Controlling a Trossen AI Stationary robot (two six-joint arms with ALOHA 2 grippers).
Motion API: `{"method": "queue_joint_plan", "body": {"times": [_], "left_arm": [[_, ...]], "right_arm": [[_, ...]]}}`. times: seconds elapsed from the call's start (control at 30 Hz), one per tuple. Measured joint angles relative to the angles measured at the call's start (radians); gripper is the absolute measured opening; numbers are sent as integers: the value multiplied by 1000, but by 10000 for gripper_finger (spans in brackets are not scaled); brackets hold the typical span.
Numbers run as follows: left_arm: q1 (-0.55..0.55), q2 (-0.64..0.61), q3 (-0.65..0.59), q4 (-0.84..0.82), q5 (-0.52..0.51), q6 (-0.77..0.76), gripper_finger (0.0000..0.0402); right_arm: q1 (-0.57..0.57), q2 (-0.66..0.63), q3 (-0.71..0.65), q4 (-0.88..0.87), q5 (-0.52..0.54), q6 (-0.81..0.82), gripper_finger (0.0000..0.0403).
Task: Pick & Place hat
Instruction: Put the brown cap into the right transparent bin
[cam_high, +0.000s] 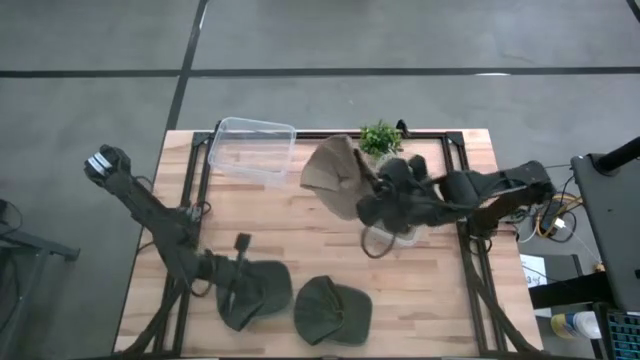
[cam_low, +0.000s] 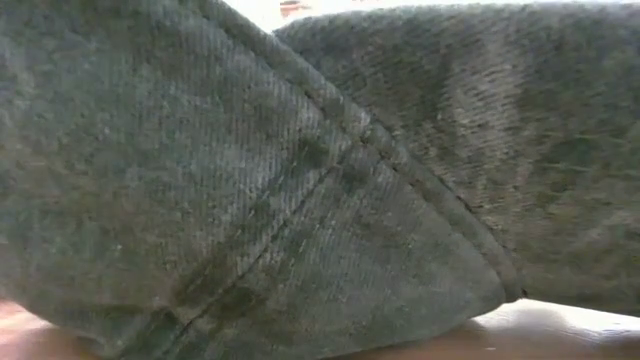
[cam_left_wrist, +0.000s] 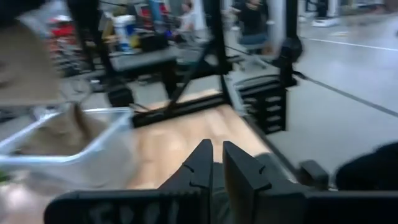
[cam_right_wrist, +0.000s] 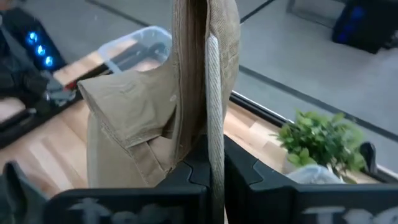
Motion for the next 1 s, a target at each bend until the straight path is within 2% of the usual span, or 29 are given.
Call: {"method": "queue_joint_plan", "body": {"times": [0.17, 0.27, 0.37, 0.47, 0.6, 0.77, 1.0], "left_arm": [[0, -106, -76, 6, -175, 63, 30], [1, -147, -117, 1, -190, 131, 30], [1, -176, -140, 6, -191, 131, 30], [0, -193, -150, 6, -193, 130, 30], [0, -209, -153, 7, -193, 131, 30], [0, -210, -154, 6, -193, 158, 30], [0, -210, -148, 9, -193, 172, 30]], "right_arm": [[56, -89, -127, -70, 79, 244, 11], [77, -134, -213, -111, 94, 405, 11], [93, -173, -308, -142, 151, 555, 11], [91, -204, -390, -181, 157, 688, 11], [93, -244, -479, -224, 121, 854, 12], [95, -277, -539, -295, -62, 987, 12], [111, -267, -579, -295, -85, 1049, 12]]}}
